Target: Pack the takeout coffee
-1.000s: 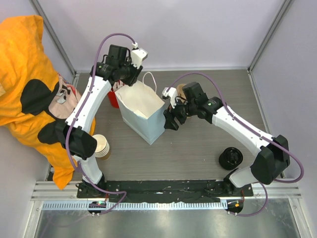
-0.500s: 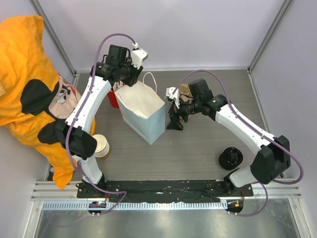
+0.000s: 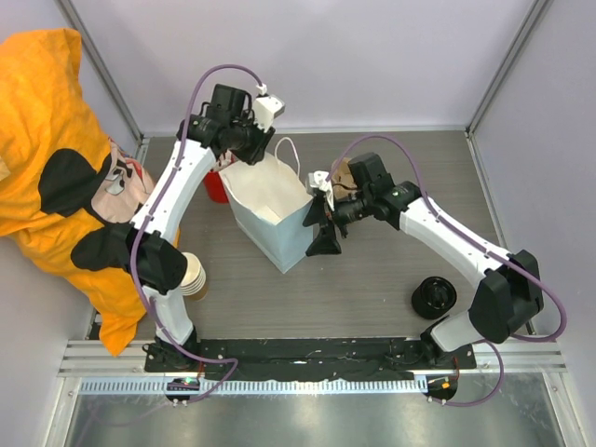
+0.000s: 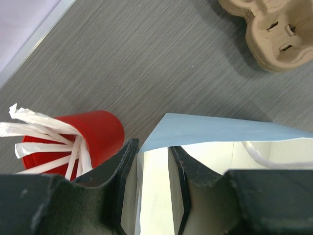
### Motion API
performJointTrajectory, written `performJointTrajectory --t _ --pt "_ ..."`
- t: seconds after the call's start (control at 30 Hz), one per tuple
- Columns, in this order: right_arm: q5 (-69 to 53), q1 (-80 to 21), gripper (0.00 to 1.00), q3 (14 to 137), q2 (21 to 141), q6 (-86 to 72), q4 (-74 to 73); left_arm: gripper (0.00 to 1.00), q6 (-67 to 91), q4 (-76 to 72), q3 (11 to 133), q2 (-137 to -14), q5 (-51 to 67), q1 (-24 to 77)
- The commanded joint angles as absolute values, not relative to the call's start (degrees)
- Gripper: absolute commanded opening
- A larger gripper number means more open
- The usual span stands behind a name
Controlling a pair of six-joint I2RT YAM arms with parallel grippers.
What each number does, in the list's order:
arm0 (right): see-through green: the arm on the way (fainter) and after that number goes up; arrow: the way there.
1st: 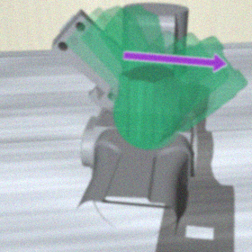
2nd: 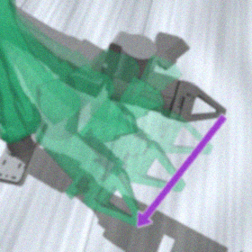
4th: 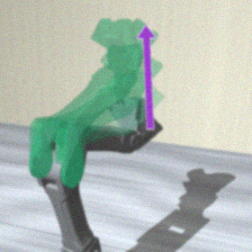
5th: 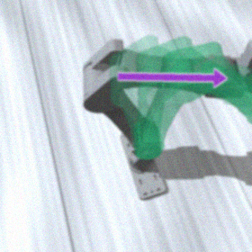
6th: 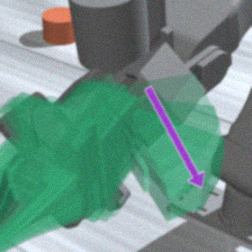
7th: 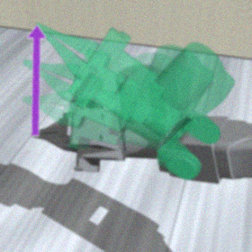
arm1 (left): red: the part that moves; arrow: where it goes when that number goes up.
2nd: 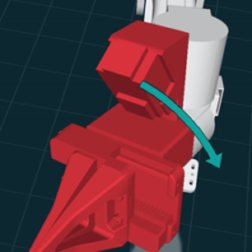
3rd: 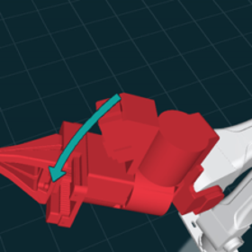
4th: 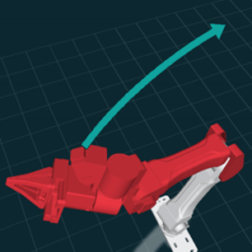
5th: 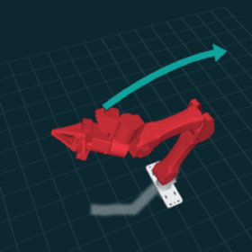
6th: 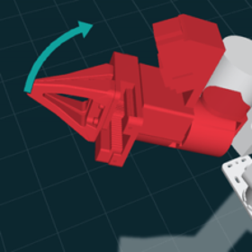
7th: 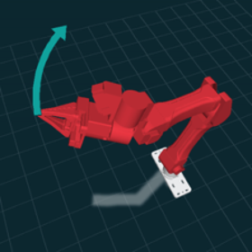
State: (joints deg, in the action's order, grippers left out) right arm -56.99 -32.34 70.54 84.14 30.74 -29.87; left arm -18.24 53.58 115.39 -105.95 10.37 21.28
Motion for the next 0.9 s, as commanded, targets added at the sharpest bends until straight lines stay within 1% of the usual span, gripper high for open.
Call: performJointTrajectory --t 0.0,0.13,0.17,0.3,0.5,0.6,0.73,0.87 --pt "-60.03 -34.89 0.90 71.27 82.35 32.25 -32.33 0.34 -18.37 53.61 119.79 -107.22 11.69 22.59" --pt "-51.96 -35.25 0.90 75.49 80.78 35.40 -38.04 0.33 -18.89 54.93 122.69 -108.63 11.25 22.85" --pt "-47.85 -35.16 0.90 76.19 80.51 36.03 -40.49 0.33 -19.16 54.67 122.96 -108.72 11.16 22.85" --pt "-44.74 -32.97 0.90 76.38 77.88 39.37 -44.64 0.33 -19.77 53.88 123.48 -109.59 12.39 23.11" --pt "-42.01 -30.42 0.90 73.92 75.68 40.69 -45.09 0.33 -20.57 53.88 126.73 -112.50 12.48 24.43" --pt "-41.92 -27.08 0.90 73.65 75.59 39.38 -42.20 0.33 -20.57 53.27 128.05 -113.82 12.22 24.61" --pt "-46.66 -25.14 0.90 71.46 77.86 36.13 -35.88 0.34 -20.39 52.74 129.46 -115.22 12.22 24.87" --pt "-51.93 -25.22 0.90 68.56 80.85 28.58 -23.68 0.34 -20.04 52.30 129.90 -115.84 12.13 24.87"
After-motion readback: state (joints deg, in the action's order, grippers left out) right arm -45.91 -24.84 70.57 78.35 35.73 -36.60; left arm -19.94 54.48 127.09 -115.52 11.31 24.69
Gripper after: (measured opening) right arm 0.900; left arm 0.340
